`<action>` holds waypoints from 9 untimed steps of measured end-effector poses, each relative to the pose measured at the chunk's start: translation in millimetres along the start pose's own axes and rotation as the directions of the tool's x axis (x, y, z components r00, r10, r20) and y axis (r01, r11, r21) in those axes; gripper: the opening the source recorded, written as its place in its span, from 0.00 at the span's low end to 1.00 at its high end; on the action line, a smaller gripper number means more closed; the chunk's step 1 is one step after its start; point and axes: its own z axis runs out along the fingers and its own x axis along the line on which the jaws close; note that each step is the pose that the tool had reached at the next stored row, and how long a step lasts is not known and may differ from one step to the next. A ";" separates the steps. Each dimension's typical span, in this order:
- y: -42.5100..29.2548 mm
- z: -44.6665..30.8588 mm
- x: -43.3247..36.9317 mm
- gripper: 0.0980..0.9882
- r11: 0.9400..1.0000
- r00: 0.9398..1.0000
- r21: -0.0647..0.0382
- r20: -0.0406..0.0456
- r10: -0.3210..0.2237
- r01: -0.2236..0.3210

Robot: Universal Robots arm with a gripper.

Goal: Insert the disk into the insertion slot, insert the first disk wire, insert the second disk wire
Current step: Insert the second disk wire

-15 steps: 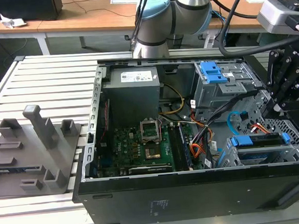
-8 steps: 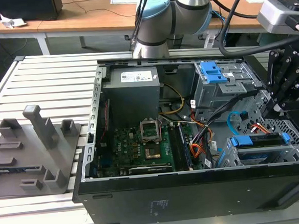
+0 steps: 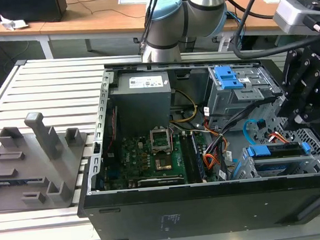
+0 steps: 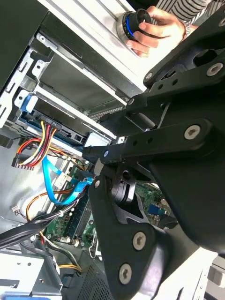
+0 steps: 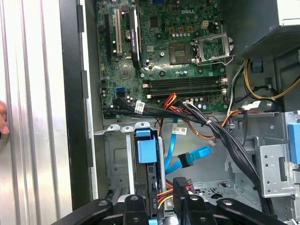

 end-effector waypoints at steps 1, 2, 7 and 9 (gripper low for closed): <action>0.2 0.0 -2.2 0.30 1.000 1.000 0.000 0.000 0.000 0.000; 0.3 0.0 -3.6 0.30 1.000 1.000 0.000 0.000 0.000 0.000; 4.1 0.7 -5.1 0.30 1.000 1.000 0.000 0.000 0.000 0.000; 4.4 0.8 -7.4 0.30 1.000 1.000 0.000 0.000 -0.001 0.001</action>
